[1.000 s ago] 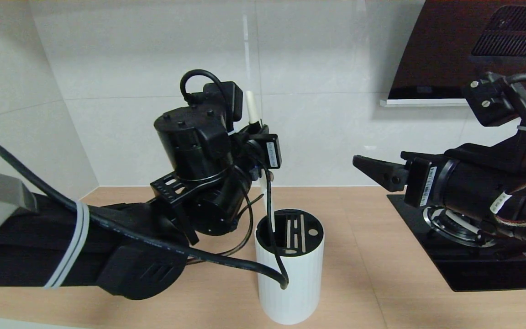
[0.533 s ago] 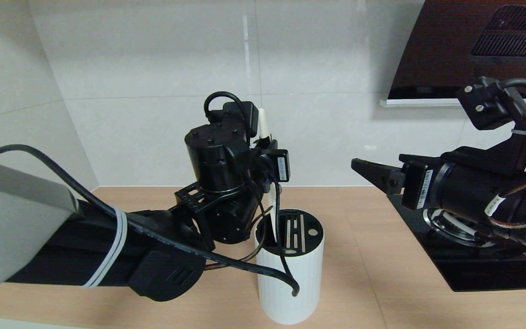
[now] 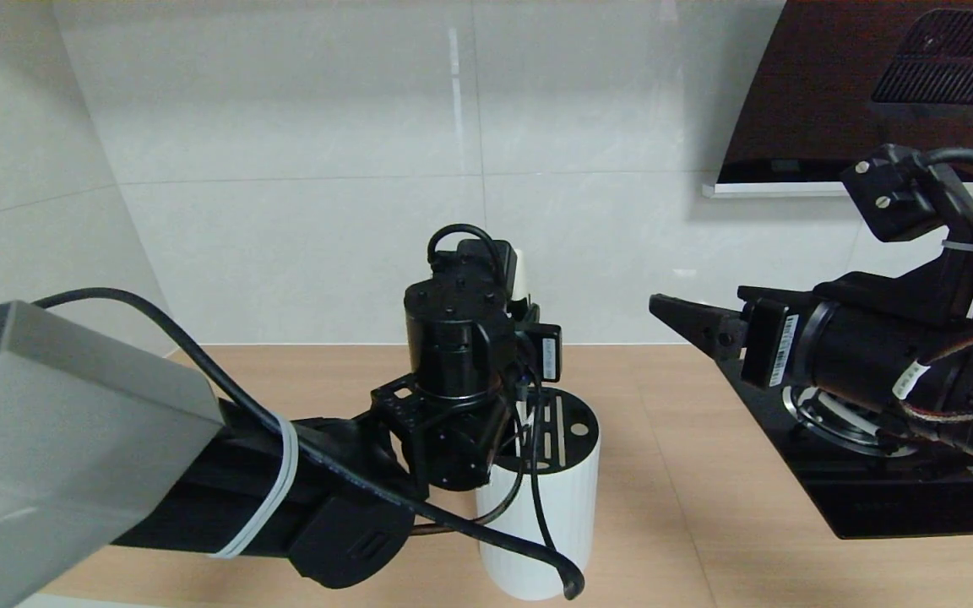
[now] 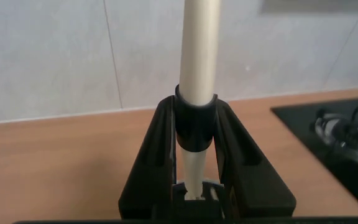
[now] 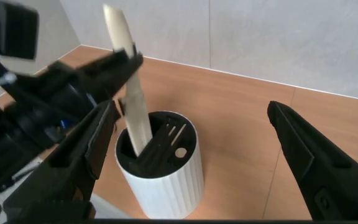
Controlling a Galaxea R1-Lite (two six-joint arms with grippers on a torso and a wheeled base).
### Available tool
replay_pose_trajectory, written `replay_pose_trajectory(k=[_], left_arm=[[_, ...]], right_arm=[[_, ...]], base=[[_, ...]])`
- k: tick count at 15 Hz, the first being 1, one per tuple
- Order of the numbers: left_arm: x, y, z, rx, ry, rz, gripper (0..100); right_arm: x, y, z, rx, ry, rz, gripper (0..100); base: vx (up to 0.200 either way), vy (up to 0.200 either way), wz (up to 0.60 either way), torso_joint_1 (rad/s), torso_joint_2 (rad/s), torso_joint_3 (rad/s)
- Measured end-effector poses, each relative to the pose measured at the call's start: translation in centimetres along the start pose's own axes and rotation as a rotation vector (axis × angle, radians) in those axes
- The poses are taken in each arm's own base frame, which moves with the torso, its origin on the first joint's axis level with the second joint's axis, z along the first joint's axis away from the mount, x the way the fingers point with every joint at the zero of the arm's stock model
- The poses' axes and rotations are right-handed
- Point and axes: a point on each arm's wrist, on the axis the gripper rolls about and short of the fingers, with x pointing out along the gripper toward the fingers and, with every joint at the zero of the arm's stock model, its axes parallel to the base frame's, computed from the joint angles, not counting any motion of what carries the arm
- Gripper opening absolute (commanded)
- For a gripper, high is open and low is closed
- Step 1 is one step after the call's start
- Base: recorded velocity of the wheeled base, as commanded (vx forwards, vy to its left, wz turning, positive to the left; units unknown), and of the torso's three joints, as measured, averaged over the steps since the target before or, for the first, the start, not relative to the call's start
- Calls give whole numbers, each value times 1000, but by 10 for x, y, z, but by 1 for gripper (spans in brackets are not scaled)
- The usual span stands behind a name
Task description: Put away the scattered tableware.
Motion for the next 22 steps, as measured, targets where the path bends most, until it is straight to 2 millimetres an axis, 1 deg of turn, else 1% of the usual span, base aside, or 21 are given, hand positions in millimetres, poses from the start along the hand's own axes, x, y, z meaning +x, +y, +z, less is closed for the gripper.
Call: replay_pose_trajectory(k=[6,10,15,16,22], left_arm=[[-3,3,-17,15,57,5,0],[-3,5,-32,32,97,10,0],[-2,4,-38,29,112,11,0],[-2,4,-38,29,113,10,100],[-2,4,-38,28,112,10,100]], right_arm=[[0,0,-1,-1,3,1,100],[0,0,-1,-1,3,-1,100],[0,0,-1,-1,5,0,100],[0,0,-1,-1,5,0,100],[0,0,-2,-2,6,1,100]], base=[[0,0,0,0,0,0],[0,0,0,0,0,0],[0,0,0,0,0,0],[0,0,0,0,0,0],[0,0,0,0,0,0]])
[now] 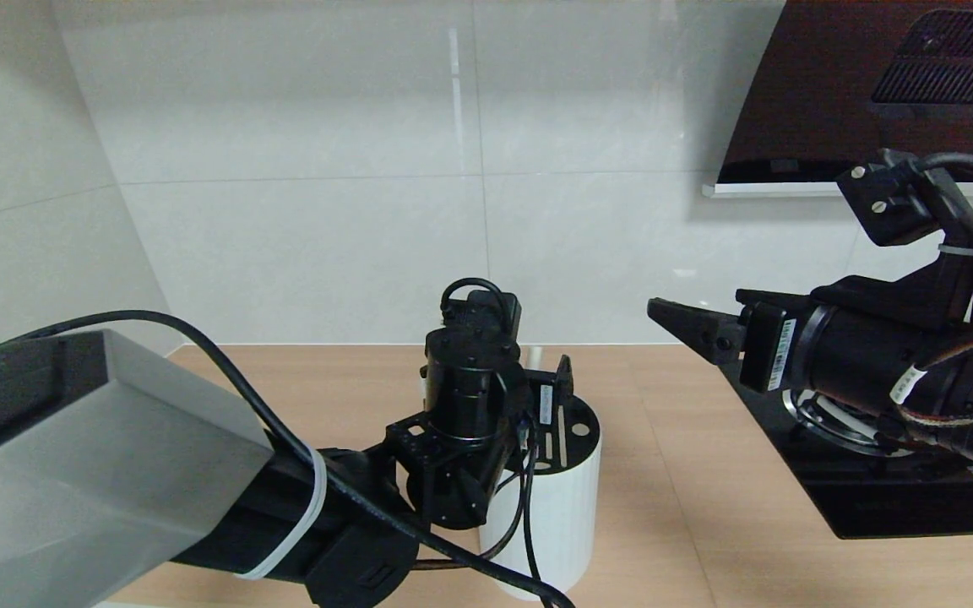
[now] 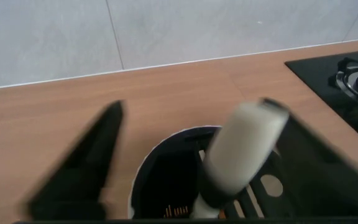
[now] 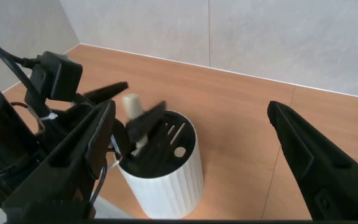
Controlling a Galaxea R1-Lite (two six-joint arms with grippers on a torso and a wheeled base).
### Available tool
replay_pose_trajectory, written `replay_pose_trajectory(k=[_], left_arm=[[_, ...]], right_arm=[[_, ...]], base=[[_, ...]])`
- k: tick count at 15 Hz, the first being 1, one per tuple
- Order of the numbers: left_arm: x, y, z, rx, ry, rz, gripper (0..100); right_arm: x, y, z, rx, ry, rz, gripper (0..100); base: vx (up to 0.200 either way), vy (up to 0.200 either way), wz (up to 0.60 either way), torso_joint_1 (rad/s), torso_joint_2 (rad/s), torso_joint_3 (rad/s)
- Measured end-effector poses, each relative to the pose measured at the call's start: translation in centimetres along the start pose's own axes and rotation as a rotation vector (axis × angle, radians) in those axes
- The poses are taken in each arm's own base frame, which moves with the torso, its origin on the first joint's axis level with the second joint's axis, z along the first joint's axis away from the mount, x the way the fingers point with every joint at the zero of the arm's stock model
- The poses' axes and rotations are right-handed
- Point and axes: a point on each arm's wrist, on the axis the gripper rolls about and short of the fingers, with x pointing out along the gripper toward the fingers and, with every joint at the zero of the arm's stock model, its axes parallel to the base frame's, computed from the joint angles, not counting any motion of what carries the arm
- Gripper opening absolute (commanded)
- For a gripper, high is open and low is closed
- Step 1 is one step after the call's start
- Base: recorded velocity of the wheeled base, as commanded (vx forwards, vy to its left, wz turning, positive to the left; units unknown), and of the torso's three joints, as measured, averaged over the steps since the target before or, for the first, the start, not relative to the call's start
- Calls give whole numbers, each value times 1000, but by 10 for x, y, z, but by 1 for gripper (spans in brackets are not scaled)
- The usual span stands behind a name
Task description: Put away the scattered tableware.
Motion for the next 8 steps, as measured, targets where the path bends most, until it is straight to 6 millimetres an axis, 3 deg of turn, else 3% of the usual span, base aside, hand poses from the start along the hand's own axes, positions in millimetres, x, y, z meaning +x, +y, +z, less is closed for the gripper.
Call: replay_pose_trajectory(k=[5,8], left_arm=[[-4,1,6,-13,-16,-5,100],[-27,3,34,-74,-85,-81,100]], right_arm=[[0,0,0,0,1,0,100],[0,0,0,0,0,-1,100]], base=[[0,0,0,0,0,0],[0,0,0,0,0,0]])
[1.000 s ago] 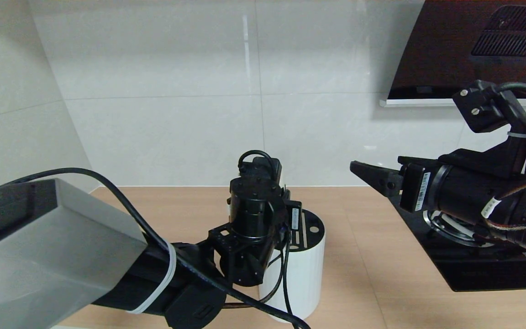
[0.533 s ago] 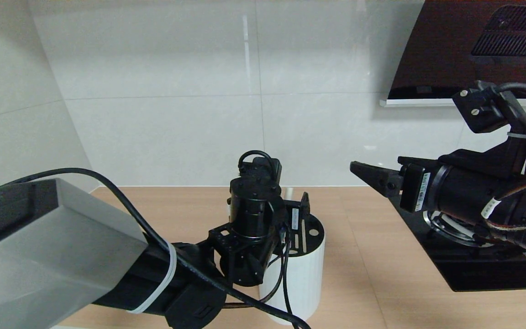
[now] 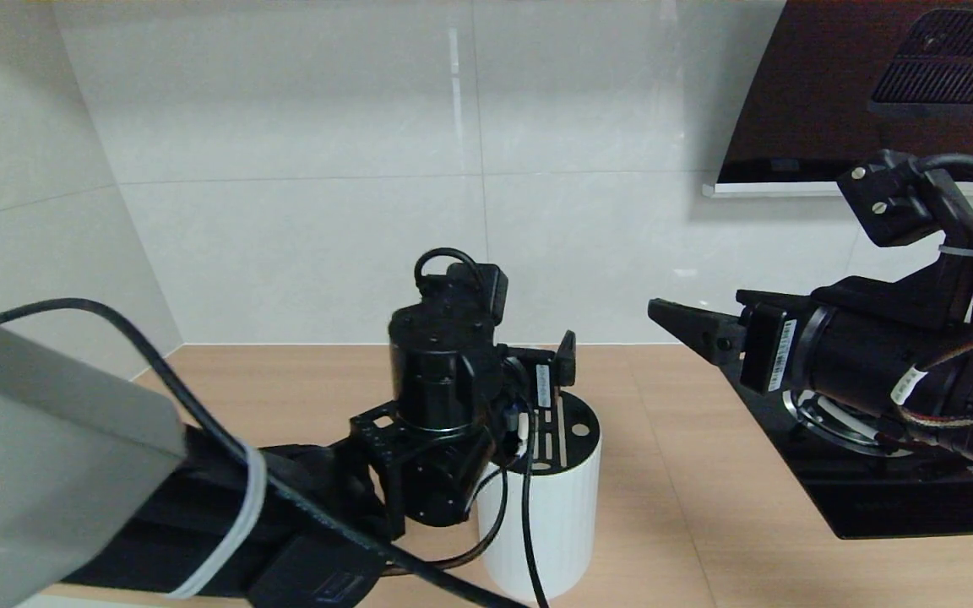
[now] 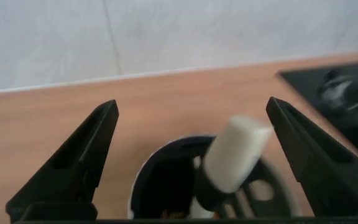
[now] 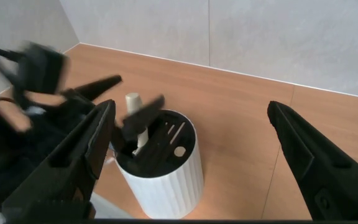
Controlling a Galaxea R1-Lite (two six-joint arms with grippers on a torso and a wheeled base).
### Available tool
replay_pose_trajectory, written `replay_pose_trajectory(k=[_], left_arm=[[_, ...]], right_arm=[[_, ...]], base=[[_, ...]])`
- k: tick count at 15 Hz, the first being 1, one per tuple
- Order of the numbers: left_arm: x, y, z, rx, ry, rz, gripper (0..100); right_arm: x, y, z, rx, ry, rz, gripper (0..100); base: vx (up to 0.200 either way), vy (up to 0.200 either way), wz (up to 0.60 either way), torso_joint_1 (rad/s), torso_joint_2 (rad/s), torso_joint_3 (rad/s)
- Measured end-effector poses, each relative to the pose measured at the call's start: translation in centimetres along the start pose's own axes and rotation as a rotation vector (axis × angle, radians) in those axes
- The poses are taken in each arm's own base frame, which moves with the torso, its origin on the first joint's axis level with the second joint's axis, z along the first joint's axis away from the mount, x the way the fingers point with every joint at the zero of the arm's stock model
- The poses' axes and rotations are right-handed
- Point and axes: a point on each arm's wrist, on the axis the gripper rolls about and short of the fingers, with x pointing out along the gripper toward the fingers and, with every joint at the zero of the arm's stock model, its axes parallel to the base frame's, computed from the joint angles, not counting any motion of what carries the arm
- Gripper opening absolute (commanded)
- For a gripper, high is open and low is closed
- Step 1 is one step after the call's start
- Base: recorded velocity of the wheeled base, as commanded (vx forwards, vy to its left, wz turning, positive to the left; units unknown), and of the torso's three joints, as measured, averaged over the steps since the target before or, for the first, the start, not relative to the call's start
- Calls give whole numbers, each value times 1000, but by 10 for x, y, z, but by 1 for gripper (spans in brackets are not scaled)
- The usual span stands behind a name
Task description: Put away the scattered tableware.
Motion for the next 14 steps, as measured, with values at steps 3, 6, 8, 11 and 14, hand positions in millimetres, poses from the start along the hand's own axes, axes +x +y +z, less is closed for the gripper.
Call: replay_pose_trajectory(k=[3,6,8,11,14], left_arm=[[-48,15,54,-45,-88,-158,100],[-108,60,101,-52,-148,-209,100],[-151,94,113,-52,-177,-170,100],[-224,132,114,-45,-197,-90,100],[-295,156,94,-29,-164,-5,100]], right_arm=[[-3,-2,-3,-31,4,-9,100],[-29,-11,-10,-84,-3,-36,100],[-60,-23,-15,-95,-29,-47,100],[-117,-49,-25,-90,-110,-101,100],[-177,-72,-42,-74,-206,-220,100]], base=[[0,0,0,0,0,0],[0,0,0,0,0,0],[0,0,0,0,0,0],[0,0,0,0,0,0],[0,0,0,0,0,0]])
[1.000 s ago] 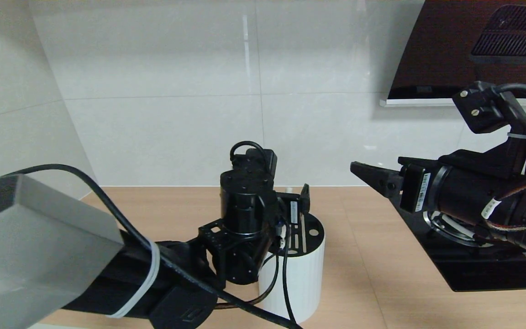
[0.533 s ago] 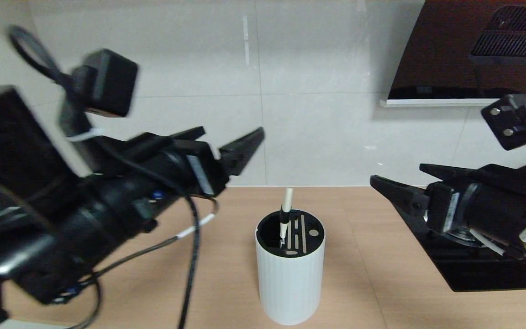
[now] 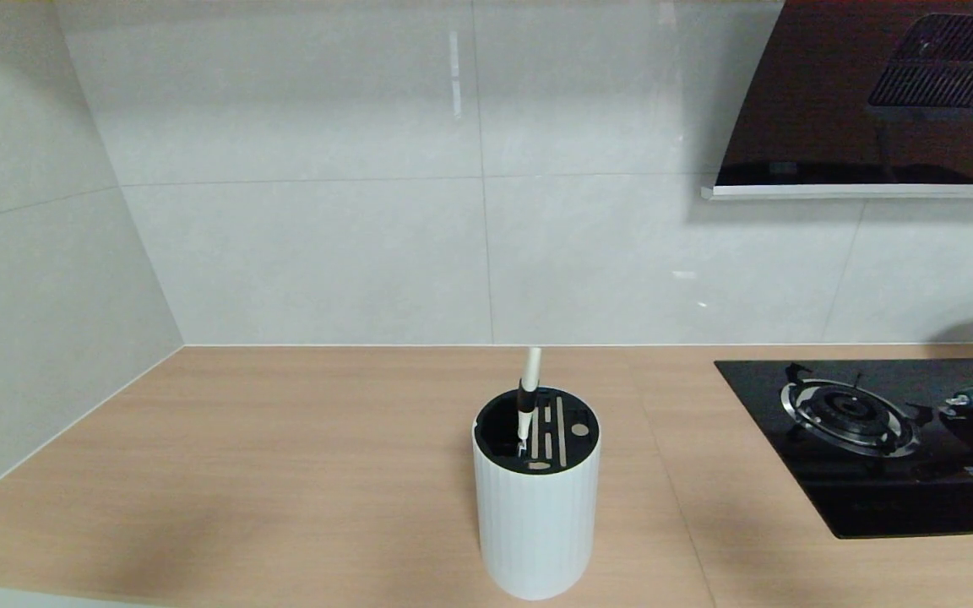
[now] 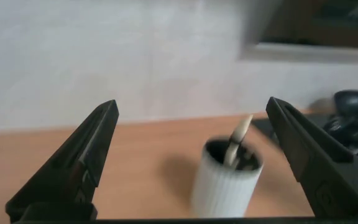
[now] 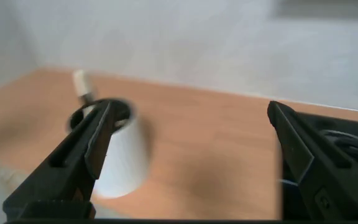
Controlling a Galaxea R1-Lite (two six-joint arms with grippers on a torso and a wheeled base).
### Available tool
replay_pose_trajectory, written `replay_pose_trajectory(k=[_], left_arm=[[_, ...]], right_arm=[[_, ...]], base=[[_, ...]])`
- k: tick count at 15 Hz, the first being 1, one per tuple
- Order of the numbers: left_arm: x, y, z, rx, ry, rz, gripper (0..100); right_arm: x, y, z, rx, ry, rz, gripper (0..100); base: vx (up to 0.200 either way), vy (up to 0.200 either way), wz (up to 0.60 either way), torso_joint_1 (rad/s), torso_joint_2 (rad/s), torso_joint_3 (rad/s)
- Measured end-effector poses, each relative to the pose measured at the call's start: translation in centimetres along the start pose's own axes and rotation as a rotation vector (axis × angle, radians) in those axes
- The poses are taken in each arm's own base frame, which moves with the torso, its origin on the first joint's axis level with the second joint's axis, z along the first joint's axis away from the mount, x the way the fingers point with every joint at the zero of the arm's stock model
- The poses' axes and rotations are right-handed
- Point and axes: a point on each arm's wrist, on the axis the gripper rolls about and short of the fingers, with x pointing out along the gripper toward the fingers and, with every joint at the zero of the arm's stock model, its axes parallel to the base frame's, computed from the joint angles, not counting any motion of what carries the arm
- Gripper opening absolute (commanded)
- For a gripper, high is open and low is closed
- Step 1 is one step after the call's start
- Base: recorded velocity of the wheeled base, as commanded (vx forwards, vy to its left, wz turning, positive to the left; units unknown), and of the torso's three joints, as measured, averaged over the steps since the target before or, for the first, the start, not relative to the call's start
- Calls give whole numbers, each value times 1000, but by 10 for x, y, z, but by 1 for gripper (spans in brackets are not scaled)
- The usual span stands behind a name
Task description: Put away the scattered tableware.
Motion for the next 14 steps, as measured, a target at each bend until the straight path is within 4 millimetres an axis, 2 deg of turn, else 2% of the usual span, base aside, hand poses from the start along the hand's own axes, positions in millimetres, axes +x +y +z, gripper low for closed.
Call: replay_pose_trajectory(k=[1,4,5,7,10,14], left_arm=[[-23,4,-6,5,-5,25,100],[-73,4,-20,19,-116,103,100],[-84,2,-25,27,-150,129,100],[-99,-2,-36,65,-198,211,100],[-109,-7,-56,205,-227,305,100],[-101,0,-86,275,-184,412,100]], right_arm=[[-20,-7,-4,0,-30,-38,100],[-72,-18,-26,-22,-58,-123,100],[-86,-20,-38,-39,-15,-155,100],[-106,-23,-44,-38,-49,-283,100],[-114,-24,-48,-50,-56,-352,100],[-105,-15,-41,-103,0,-466,100]], base=[[0,0,0,0,0,0],[0,0,0,0,0,0],[0,0,0,0,0,0],[0,0,0,0,0,0],[0,0,0,0,0,0],[0,0,0,0,0,0]])
